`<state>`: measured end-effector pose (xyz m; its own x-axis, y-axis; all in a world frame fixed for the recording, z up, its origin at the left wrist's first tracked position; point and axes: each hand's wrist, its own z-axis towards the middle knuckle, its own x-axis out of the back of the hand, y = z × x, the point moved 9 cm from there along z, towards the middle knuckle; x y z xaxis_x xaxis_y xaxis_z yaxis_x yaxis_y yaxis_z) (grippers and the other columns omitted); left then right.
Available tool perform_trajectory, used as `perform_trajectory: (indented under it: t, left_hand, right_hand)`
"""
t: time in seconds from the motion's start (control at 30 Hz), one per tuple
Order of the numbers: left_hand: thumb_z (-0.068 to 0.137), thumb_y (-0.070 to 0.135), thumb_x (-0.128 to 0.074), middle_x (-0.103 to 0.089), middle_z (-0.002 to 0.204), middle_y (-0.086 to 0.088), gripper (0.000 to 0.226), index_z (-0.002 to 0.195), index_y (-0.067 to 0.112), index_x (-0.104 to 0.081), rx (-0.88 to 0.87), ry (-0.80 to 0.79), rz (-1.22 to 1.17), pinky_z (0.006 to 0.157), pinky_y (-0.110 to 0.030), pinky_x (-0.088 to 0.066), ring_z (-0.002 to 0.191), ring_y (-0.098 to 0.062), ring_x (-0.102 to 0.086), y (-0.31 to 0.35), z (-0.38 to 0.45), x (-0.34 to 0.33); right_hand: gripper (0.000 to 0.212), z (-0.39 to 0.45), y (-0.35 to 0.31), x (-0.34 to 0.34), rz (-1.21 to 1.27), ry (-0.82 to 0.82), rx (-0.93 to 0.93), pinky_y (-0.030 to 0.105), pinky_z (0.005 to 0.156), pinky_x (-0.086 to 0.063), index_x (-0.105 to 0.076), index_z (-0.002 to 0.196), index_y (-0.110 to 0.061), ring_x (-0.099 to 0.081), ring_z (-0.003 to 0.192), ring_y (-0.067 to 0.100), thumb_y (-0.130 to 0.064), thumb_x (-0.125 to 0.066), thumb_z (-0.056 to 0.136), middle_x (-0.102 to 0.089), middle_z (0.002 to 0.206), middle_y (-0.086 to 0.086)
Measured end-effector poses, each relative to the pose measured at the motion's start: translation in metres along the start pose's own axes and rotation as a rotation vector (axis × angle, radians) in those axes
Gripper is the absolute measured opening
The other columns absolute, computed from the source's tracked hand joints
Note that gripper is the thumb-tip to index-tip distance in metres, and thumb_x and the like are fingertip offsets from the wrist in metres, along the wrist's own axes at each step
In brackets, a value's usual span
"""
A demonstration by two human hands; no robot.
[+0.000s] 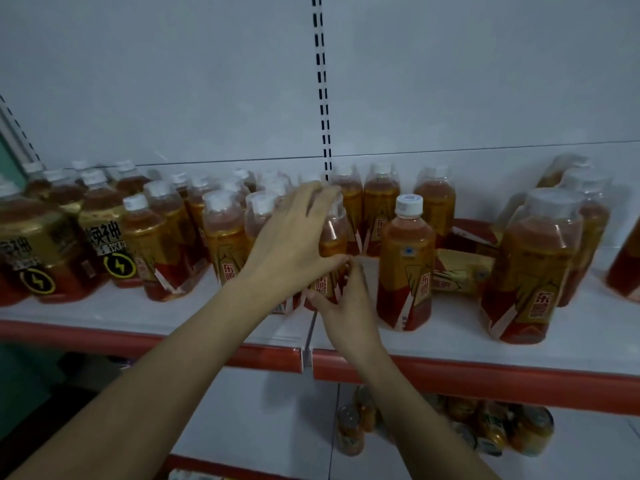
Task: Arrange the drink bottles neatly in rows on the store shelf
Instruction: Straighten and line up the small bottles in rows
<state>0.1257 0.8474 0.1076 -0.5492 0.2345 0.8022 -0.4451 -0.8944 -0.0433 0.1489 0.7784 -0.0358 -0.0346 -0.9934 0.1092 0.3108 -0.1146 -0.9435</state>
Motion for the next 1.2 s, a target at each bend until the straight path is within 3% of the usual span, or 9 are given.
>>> perform_trajectory:
  t: [0.1,0.27,0.4,0.57,0.8,0.9,1.0,1.1,1.2]
  left_hand:
    - [0.076,0.029,-0.081,-0.031,0.145,-0.001,0.084,0.147,0.021,-0.036,-0.082,0.027,-0.150,0.083,-0.027,-0.054,0.124,-0.016,-0.046,0.017,-0.008,0.002]
    - [0.075,0.013,-0.081,-0.028,0.144,0.003,0.077,0.141,0.025,-0.043,-0.004,0.141,-0.398,0.089,-0.003,-0.039,0.126,0.000,-0.039,0.016,-0.017,0.026]
    - [0.076,0.013,-0.082,-0.032,0.142,0.001,0.079,0.143,0.026,-0.041,0.033,0.187,-0.546,0.093,0.000,-0.034,0.121,0.018,-0.031,0.013,-0.027,0.057]
    - [0.079,0.017,-0.081,-0.029,0.148,0.007,0.084,0.142,0.041,-0.031,0.065,0.187,-0.590,0.101,0.000,-0.025,0.131,0.015,-0.026,0.012,-0.042,0.065]
    - [0.081,0.028,-0.080,-0.036,0.136,0.030,0.080,0.141,0.043,-0.029,0.110,0.278,-0.668,0.099,-0.008,-0.036,0.123,0.013,-0.040,-0.020,-0.067,0.086]
    - [0.082,0.028,-0.079,-0.035,0.139,0.029,0.078,0.142,0.041,-0.030,0.128,0.299,-0.662,0.101,-0.004,-0.031,0.130,0.016,-0.034,-0.049,-0.078,0.091]
    - [0.082,0.028,-0.079,-0.037,0.138,0.024,0.078,0.142,0.041,-0.032,0.174,0.327,-0.607,0.099,-0.002,-0.029,0.128,0.016,-0.034,-0.089,-0.091,0.091]
    - [0.081,0.030,-0.078,-0.041,0.138,0.016,0.076,0.143,0.037,-0.034,0.223,0.363,-0.569,0.097,-0.001,-0.029,0.126,0.015,-0.036,-0.135,-0.103,0.094]
    - [0.082,0.031,-0.079,-0.036,0.137,0.022,0.078,0.144,0.039,-0.032,0.243,0.346,-0.561,0.095,0.001,-0.027,0.125,0.019,-0.032,-0.177,-0.106,0.098]
  right_hand:
    - [0.071,-0.004,-0.006,0.007,0.076,0.043,0.051,0.030,0.110,-0.045,-0.042,0.146,-0.024,-0.051,0.127,0.002,-0.012,-0.078,0.086,-0.054,0.136,-0.008]
    - [0.076,-0.012,-0.018,0.010,0.188,0.024,0.114,0.011,0.103,-0.043,-0.033,0.150,-0.032,-0.039,0.135,-0.008,-0.022,-0.077,0.090,-0.036,0.151,-0.010]
    - [0.071,-0.029,-0.036,0.013,0.146,0.040,0.234,0.017,0.114,-0.035,-0.030,0.150,-0.025,-0.036,0.140,0.000,-0.026,-0.073,0.093,-0.037,0.147,-0.011]
    - [0.060,-0.047,-0.050,0.005,0.147,0.024,0.295,0.005,0.099,-0.037,-0.032,0.137,-0.035,-0.043,0.124,-0.014,-0.021,-0.071,0.094,-0.042,0.124,-0.040]
    - [0.072,-0.061,-0.065,-0.039,0.212,-0.023,0.311,0.016,0.112,-0.036,-0.023,0.147,-0.043,-0.038,0.140,-0.002,-0.066,-0.058,0.089,-0.038,0.146,-0.026]
    - [0.079,-0.062,-0.068,-0.072,0.185,-0.084,0.268,0.011,0.112,-0.032,-0.020,0.147,-0.049,-0.033,0.143,-0.004,-0.082,-0.051,0.081,-0.034,0.151,-0.025]
    - [0.079,-0.054,-0.064,-0.110,0.130,-0.181,0.217,0.006,0.109,-0.031,-0.018,0.149,-0.047,-0.033,0.140,-0.011,-0.074,-0.054,0.084,-0.033,0.150,-0.033]
    - [0.080,-0.042,-0.066,-0.147,0.074,-0.282,0.190,0.013,0.110,-0.034,-0.017,0.156,-0.038,-0.035,0.137,-0.014,-0.064,-0.056,0.091,-0.035,0.151,-0.029]
    - [0.073,-0.027,-0.070,-0.182,0.098,-0.337,0.172,0.010,0.105,-0.035,-0.019,0.156,-0.038,-0.036,0.134,-0.016,-0.051,-0.060,0.096,-0.037,0.148,-0.031]
